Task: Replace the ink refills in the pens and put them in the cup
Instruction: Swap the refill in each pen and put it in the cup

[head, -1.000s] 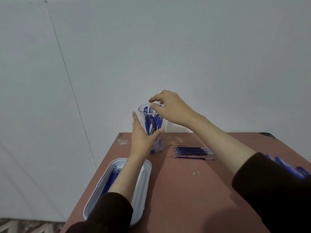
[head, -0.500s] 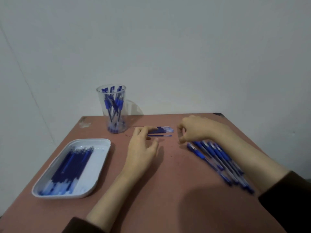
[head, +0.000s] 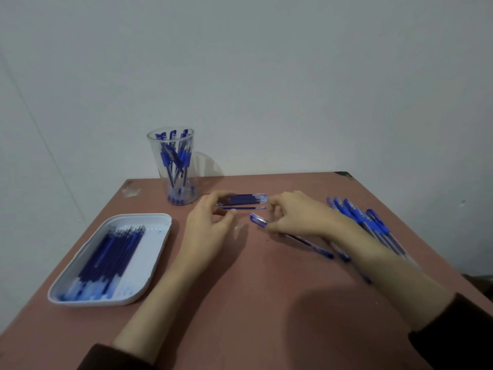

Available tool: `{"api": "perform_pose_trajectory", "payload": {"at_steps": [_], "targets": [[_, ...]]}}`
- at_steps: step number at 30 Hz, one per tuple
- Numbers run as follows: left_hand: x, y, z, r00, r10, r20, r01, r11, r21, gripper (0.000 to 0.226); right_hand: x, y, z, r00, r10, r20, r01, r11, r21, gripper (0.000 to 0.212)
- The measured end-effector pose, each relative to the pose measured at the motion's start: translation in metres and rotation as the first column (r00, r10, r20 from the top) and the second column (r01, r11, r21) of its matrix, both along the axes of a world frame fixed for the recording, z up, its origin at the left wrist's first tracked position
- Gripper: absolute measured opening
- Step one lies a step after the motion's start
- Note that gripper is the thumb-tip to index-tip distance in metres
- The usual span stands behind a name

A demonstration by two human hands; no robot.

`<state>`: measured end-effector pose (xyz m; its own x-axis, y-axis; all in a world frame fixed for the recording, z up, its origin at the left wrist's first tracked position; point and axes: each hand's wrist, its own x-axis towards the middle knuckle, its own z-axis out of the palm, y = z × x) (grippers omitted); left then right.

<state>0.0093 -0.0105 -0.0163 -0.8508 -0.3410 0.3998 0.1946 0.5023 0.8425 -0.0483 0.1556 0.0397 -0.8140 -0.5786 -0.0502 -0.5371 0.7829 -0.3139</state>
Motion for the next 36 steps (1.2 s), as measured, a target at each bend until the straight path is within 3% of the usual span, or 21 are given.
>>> {"api": "perform_pose_trajectory", "payload": {"at_steps": [2,6,10,15,22,36], "targets": [[0.002,-0.008,-0.001,0.999,0.016,-0.034,-0.014,0.997,0.071,0.028,0.001,-0.011,-0.002,0.995,0.074,0.061,-0.061,0.98,-0.191,0.002],[0.008,-0.015,-0.005,0.992,0.065,-0.11,-0.053,0.992,0.112,0.03,0.003,-0.035,-0.015,0.988,0.144,-0.049,-0.152,0.945,-0.289,0.007],[0.009,-0.018,-0.007,0.995,0.058,-0.078,-0.053,0.997,0.061,0.028,0.004,-0.048,-0.036,0.974,0.1,-0.202,-0.154,0.95,-0.27,0.02],[0.008,-0.018,-0.012,0.997,0.036,0.063,-0.032,0.997,-0.067,0.022,0.0,-0.047,-0.052,0.954,0.09,-0.285,-0.164,0.955,-0.247,0.027],[0.005,-0.02,-0.012,0.997,0.024,0.078,-0.021,0.999,-0.05,0.018,-0.006,-0.034,-0.052,0.96,0.057,-0.274,-0.138,0.949,-0.284,0.027],[0.005,-0.021,-0.015,0.997,0.019,0.076,-0.013,0.997,-0.077,0.019,0.002,-0.034,-0.046,0.946,0.092,-0.311,-0.142,0.98,-0.142,0.029]]}}
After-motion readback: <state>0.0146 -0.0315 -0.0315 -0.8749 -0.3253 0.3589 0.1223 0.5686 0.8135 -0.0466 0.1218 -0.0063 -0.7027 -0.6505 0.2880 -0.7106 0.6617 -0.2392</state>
